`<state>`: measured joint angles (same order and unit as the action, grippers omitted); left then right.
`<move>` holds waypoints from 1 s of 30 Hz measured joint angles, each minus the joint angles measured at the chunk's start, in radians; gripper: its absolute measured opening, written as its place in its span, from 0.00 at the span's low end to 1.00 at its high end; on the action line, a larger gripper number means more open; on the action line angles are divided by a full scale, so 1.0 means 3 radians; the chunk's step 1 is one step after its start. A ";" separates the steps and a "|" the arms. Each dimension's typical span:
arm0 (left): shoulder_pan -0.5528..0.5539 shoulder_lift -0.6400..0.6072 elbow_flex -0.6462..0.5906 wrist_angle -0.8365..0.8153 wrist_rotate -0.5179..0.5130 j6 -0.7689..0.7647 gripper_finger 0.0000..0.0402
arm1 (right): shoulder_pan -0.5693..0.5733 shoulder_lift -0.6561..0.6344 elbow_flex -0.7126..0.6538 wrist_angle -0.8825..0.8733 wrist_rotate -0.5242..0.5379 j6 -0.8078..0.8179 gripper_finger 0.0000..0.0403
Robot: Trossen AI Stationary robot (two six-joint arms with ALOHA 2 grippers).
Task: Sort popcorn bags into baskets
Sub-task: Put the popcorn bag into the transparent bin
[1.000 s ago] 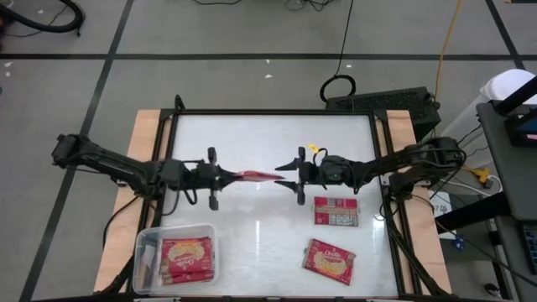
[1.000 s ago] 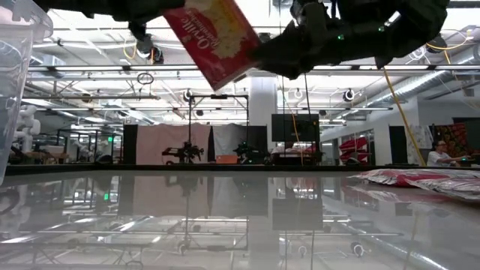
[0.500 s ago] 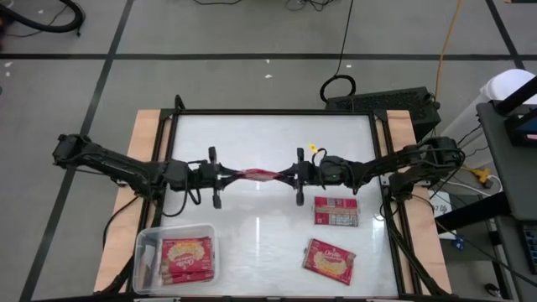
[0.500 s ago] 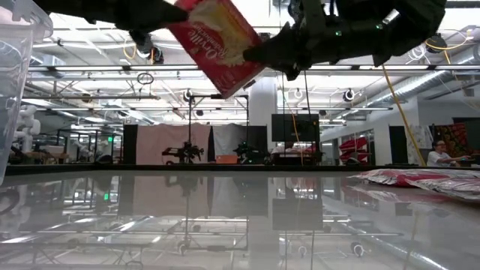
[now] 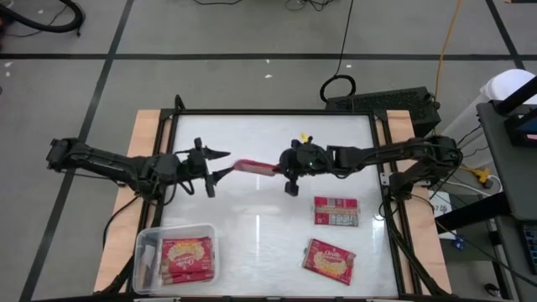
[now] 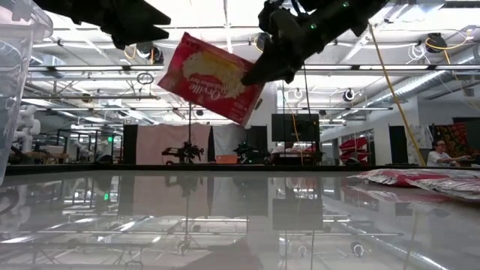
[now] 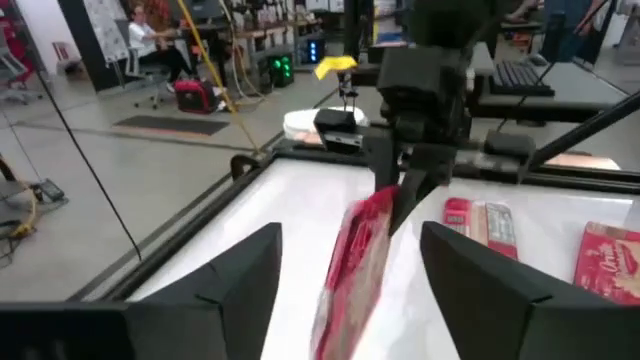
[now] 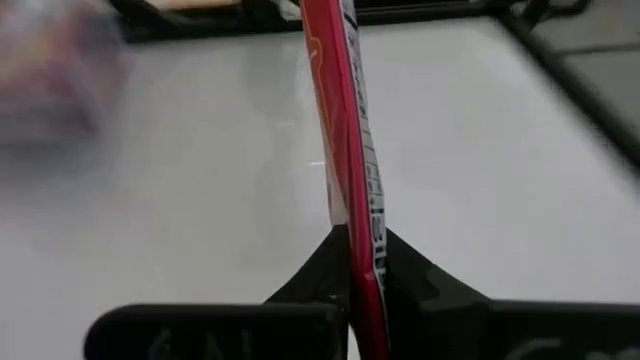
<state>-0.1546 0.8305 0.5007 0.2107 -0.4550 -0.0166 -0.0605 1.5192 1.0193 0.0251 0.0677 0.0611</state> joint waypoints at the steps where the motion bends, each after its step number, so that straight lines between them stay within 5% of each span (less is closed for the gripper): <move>1: 0.0032 0.0015 0.0000 -0.0005 0.0037 -0.0015 0.62 | -0.0043 0.0000 0.0010 0.0011 -0.0139 0.0091 0.02; 4: 0.0134 0.0103 0.0000 0.0006 0.0120 -0.0076 0.64 | -0.0167 0.0000 0.0015 0.0030 -0.0447 0.0252 0.02; 14: 0.0478 0.0716 0.0542 -0.0474 0.0728 -0.0063 0.61 | -0.0206 0.0361 0.0014 -0.0048 -0.0660 0.0193 0.02; 21: 0.0653 0.1375 0.0905 -0.0837 0.1280 0.0009 0.53 | -0.0207 0.0603 0.0015 0.0036 -0.0672 0.0280 0.03; 30: 0.0886 0.1979 0.1155 -0.0985 0.1555 0.0115 0.44 | -0.0207 0.0717 0.0018 0.0026 -0.0532 0.0221 0.05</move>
<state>0.1112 1.4242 0.8472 -0.0847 0.0114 0.0180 -0.1226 1.7344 1.0246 0.0329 -0.0920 0.1273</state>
